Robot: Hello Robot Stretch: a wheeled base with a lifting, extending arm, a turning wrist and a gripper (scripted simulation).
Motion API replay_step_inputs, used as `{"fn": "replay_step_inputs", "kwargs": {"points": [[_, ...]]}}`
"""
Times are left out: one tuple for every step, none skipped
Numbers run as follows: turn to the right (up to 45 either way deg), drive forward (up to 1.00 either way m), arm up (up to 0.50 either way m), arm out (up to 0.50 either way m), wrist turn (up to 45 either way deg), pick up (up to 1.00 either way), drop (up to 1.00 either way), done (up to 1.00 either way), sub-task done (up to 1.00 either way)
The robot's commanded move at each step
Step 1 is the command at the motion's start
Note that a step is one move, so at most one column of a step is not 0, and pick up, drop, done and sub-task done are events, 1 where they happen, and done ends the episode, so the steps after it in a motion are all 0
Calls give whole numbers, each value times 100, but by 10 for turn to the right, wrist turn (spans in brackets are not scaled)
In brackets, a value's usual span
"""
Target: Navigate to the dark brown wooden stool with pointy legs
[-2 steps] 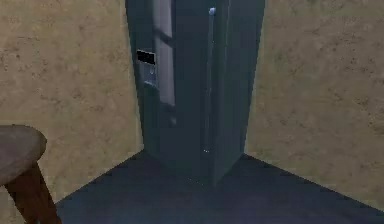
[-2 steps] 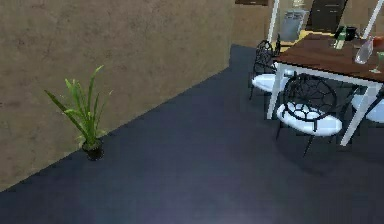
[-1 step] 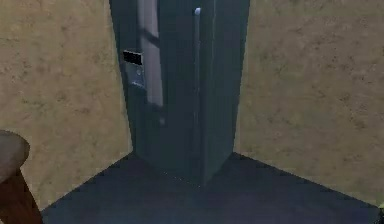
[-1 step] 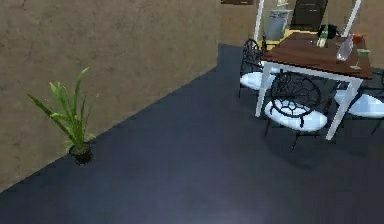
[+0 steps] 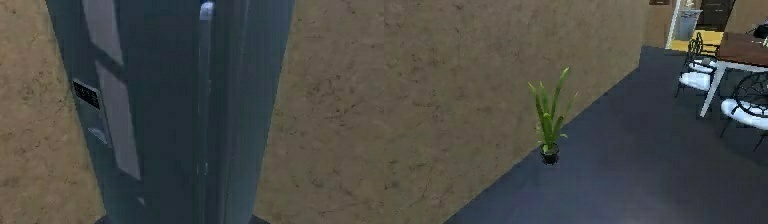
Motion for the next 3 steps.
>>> {"fn": "replay_step_inputs", "kwargs": {"points": [[-450,0,0,0,0,0,0,0,0],[-450,0,0,0,0,0,0,0,0],[0,0,0,0,0,0,0,100,0]]}}
